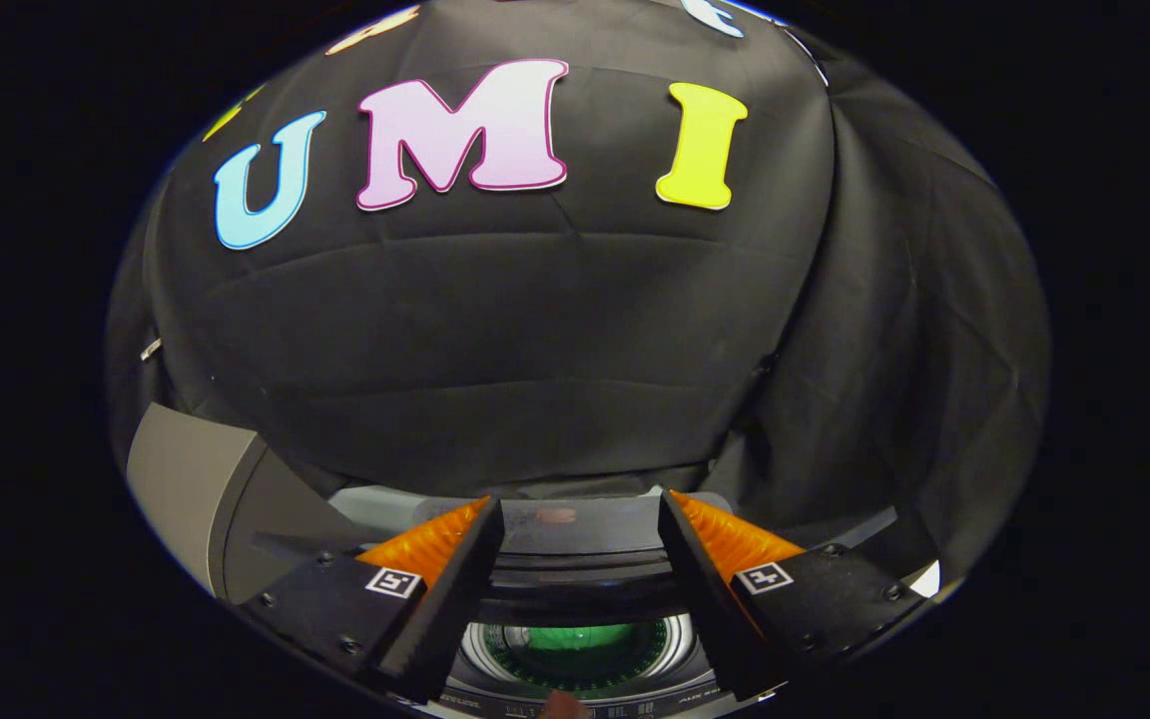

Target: Put the clothes into the washing machine and then close the washing machine lid.

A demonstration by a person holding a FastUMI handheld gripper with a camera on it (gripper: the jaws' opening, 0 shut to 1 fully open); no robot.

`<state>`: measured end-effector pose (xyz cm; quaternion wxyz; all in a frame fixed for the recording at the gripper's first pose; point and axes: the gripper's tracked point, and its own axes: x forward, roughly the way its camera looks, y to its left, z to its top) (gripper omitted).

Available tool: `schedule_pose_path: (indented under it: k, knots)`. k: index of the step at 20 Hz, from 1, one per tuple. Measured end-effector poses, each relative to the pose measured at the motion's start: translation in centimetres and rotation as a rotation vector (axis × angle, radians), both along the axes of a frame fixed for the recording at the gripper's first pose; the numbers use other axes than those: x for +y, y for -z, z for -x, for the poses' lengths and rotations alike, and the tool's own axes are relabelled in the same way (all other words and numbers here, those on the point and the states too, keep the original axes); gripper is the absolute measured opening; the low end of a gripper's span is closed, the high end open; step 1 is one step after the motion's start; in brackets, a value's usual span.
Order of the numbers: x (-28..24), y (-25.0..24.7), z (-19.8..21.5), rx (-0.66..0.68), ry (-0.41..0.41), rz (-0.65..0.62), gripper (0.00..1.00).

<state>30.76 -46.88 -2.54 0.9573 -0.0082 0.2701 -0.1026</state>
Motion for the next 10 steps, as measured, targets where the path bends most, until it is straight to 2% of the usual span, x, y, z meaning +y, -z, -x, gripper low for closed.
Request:
schedule_pose_path:
  k: [10]
  knots:
    - [0.1,1.5,1.3,0.000,0.003,0.001,0.98]
